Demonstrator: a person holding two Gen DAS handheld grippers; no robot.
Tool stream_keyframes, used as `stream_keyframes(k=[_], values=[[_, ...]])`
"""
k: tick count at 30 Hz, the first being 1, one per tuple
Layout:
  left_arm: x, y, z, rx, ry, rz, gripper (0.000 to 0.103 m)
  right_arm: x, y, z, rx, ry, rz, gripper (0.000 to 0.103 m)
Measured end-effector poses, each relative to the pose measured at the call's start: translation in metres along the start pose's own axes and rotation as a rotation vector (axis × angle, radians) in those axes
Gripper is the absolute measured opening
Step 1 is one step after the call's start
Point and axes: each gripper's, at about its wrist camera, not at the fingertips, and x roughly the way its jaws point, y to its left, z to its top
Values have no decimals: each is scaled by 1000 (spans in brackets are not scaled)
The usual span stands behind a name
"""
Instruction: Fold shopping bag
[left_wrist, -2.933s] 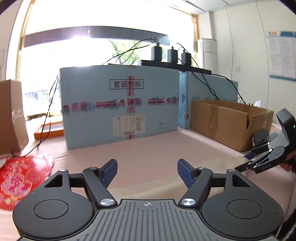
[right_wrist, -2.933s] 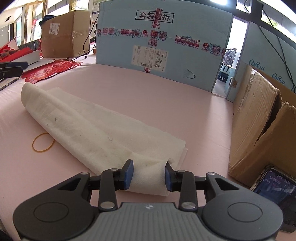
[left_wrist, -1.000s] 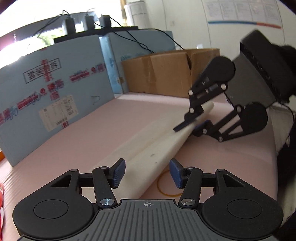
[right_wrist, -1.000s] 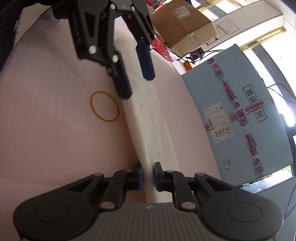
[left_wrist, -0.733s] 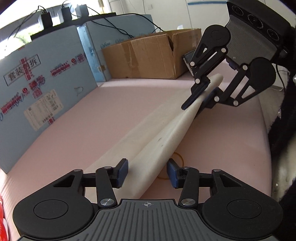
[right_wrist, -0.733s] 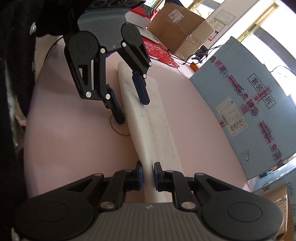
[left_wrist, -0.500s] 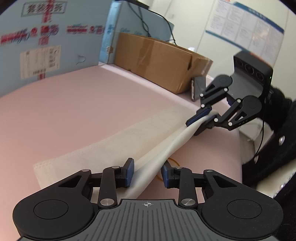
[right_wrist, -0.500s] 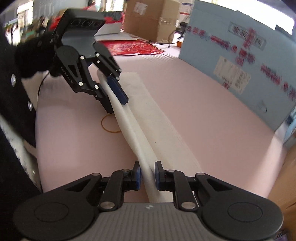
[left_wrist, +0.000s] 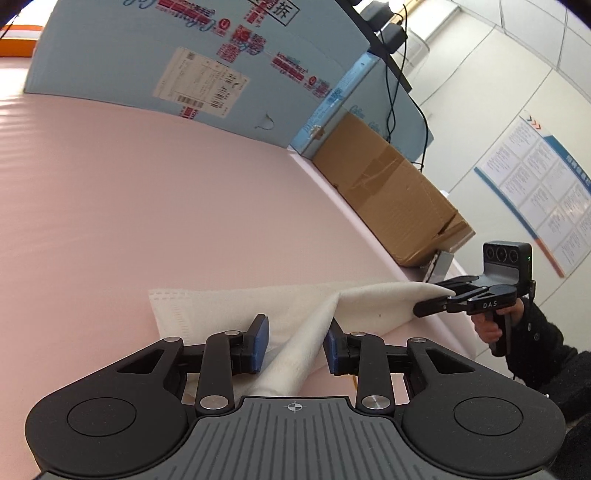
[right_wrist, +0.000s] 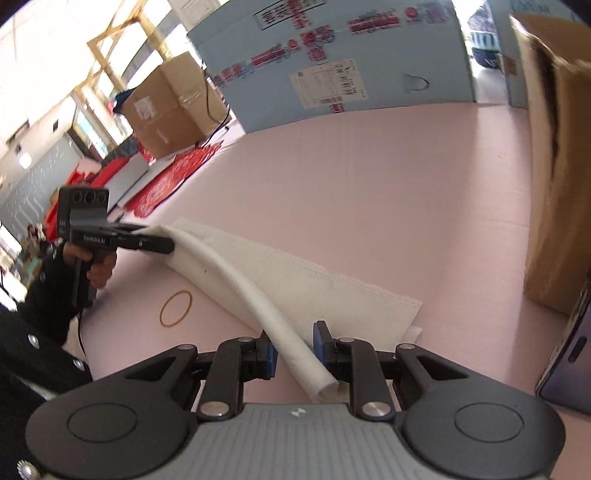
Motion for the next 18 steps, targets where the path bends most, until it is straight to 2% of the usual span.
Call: stream_keyframes(k=[3, 7, 11, 13, 15, 17, 18], values=[[-2, -8, 0, 36, -8, 61, 31, 1, 3, 0, -2, -4, -38, 22], [-1, -23, -1, 119, -16, 180, 31, 1, 19, 5, -3, -18, -182, 28], [0, -30, -2, 171, -22, 245, 32, 1, 19, 3, 34, -37, -260, 29], [0, -35, -3, 197, -25, 283, 35, 3, 24, 3, 14, -38, -316, 29], [-1, -37, -3, 211, -40, 339, 45, 7, 37, 3, -46, -28, -391, 30], [-2, -39, -5, 228, -52, 390, 50, 16, 54, -1, -145, -16, -491, 34], [-2, -41, -6, 241, -58, 426, 59, 19, 60, -3, -178, -16, -525, 36]])
